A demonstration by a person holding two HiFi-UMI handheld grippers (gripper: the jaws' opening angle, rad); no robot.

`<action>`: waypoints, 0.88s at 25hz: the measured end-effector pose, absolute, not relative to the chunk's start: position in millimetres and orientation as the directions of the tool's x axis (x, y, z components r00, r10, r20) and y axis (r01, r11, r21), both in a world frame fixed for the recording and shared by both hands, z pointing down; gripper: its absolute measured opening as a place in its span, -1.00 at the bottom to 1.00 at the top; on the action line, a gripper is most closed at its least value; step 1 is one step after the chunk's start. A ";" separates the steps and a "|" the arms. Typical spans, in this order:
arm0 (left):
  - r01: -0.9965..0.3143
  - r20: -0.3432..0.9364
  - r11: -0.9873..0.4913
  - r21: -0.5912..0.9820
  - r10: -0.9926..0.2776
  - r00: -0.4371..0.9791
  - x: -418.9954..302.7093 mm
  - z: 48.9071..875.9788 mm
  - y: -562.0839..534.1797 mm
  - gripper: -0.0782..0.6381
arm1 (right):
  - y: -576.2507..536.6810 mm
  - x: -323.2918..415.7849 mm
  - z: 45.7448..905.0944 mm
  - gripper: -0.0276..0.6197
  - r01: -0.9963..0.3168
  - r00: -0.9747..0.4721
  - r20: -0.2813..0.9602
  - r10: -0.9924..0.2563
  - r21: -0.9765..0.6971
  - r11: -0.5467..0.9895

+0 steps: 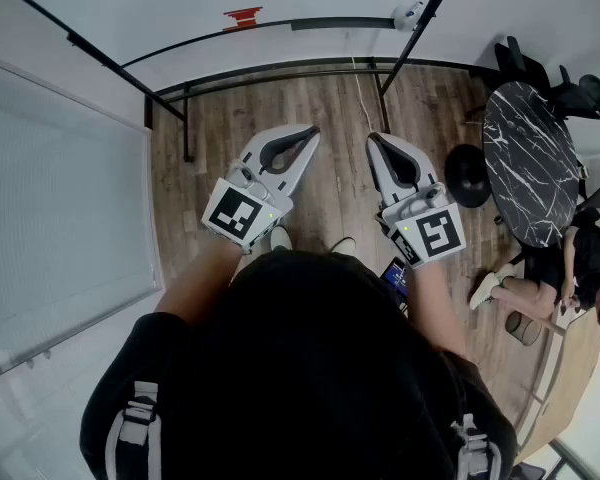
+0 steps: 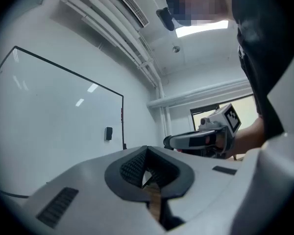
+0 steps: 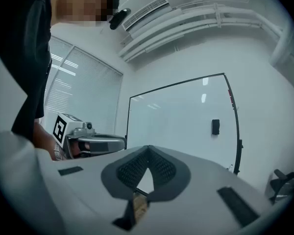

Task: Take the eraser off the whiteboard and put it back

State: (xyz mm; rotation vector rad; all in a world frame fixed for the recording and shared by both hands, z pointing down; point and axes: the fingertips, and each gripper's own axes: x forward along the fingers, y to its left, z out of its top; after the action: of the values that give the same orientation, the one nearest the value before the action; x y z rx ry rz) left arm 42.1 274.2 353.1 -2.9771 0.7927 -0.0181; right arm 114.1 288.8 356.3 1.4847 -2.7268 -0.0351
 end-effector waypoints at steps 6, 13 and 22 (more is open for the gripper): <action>-0.495 -0.001 -0.866 -0.066 -0.496 0.868 52.1 354.9 274.3 -0.77 | 289.6 124.3 356.3 -0.91 -0.842 -0.538 0.022 -0.843 0.042 0.538; -0.493 0.001 -0.866 -0.083 -0.494 0.869 70.9 352.2 282.2 -0.77 | 298.6 136.9 356.2 -0.91 -0.831 -0.555 0.015 -0.832 0.041 0.555; -0.507 0.007 -0.857 -0.088 -0.510 0.860 112.0 351.1 291.7 -0.77 | 307.3 184.5 355.1 -0.91 -0.835 -0.550 -0.012 -0.835 0.016 0.550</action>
State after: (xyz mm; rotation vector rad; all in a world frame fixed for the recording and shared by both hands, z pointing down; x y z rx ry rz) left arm 112.0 291.7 351.1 -2.9498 0.8082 -0.0461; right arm 184.5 307.3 355.1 1.4910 -2.7682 -0.0311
